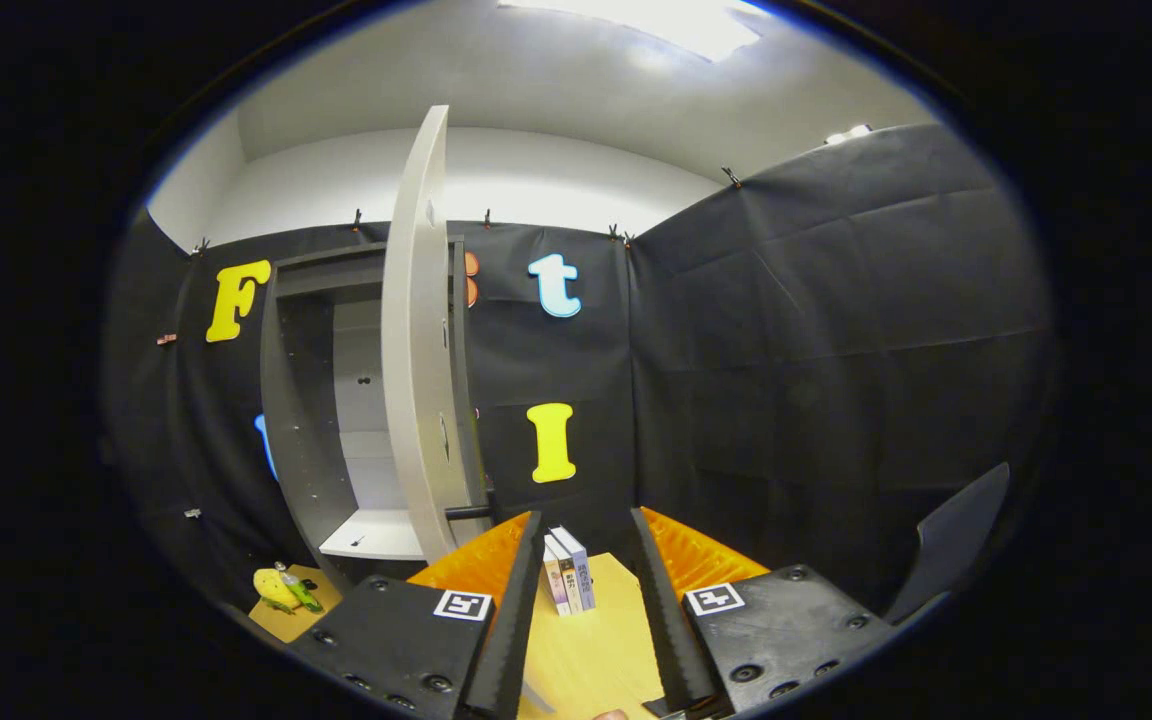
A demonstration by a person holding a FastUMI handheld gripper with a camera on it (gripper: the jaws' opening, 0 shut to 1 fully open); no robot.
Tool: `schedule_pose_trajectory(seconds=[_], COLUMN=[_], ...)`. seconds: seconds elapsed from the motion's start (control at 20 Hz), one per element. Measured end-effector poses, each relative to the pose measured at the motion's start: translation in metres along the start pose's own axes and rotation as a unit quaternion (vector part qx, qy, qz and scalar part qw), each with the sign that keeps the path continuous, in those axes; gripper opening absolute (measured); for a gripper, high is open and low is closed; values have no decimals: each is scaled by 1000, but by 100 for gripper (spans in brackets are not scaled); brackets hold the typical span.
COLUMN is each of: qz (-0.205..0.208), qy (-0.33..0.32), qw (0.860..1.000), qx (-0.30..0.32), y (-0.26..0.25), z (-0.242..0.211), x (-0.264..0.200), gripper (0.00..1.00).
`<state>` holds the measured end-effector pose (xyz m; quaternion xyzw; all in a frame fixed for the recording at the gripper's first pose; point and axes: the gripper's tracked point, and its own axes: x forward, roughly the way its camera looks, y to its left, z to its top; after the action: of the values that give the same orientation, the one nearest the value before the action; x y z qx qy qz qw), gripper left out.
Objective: Open the shoe cabinet door, grab the shoes and put them into the shoe cabinet, then close the shoe cabinet door.
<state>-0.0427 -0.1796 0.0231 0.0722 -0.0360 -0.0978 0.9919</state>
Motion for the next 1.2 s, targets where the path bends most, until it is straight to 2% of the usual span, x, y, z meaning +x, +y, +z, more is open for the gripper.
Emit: schedule_pose_trajectory(seconds=[0.1, 0.2, 0.35, 0.5, 0.6, 0.85, 1.2], qz=[9, 18, 52, 99, 128, 176, 202], qy=[4, 0, -8, 18, 43, 164, 336], qw=[1000, 1000, 998, 995, 991, 970, 919], qx=[-13, -21, -23, -16, -18, -29, -43], y=[11, 26, 61, 107, 137, 194, 230], z=[1, 8, 16, 2, -15, -105, -270], x=[-7, -16, -26, -35, -43, -60, -91], gripper=[56, 72, 85, 99, 99, 99, 99])
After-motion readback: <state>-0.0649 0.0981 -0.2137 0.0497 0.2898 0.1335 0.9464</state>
